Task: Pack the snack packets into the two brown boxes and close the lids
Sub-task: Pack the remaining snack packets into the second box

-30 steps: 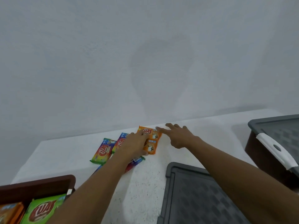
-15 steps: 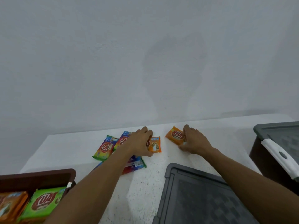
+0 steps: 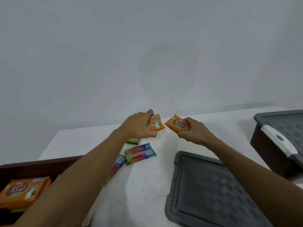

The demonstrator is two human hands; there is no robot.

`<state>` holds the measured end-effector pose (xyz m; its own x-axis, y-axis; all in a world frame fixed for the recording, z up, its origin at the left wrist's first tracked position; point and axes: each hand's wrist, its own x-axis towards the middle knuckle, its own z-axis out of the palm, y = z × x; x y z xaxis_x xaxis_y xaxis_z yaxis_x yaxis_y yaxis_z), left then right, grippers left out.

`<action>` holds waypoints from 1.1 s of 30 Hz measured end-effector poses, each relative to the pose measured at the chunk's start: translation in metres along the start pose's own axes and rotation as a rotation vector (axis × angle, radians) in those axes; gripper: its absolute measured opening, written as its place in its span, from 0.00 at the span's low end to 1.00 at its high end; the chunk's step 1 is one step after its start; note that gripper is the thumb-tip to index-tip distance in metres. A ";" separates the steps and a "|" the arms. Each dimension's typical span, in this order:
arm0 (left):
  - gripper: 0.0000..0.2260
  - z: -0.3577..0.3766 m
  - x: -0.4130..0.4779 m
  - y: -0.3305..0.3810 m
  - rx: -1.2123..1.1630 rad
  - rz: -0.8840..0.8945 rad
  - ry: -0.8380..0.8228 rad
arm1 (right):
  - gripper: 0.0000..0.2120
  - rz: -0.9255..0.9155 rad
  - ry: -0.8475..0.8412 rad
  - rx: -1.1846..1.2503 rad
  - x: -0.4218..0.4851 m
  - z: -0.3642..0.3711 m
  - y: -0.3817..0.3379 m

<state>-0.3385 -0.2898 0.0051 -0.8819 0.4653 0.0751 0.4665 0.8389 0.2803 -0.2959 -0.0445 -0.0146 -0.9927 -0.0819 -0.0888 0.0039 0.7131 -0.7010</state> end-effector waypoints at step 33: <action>0.12 -0.068 -0.366 -0.178 0.100 -0.031 -0.385 | 0.16 -0.429 -0.488 -0.890 -0.166 0.246 -0.263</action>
<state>-0.1037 -0.6285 -0.0073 -0.8150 0.4949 -0.3014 0.4609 0.8689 0.1805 -0.1029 -0.3894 0.0107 -0.7355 -0.5691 -0.3677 -0.6127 0.7903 0.0025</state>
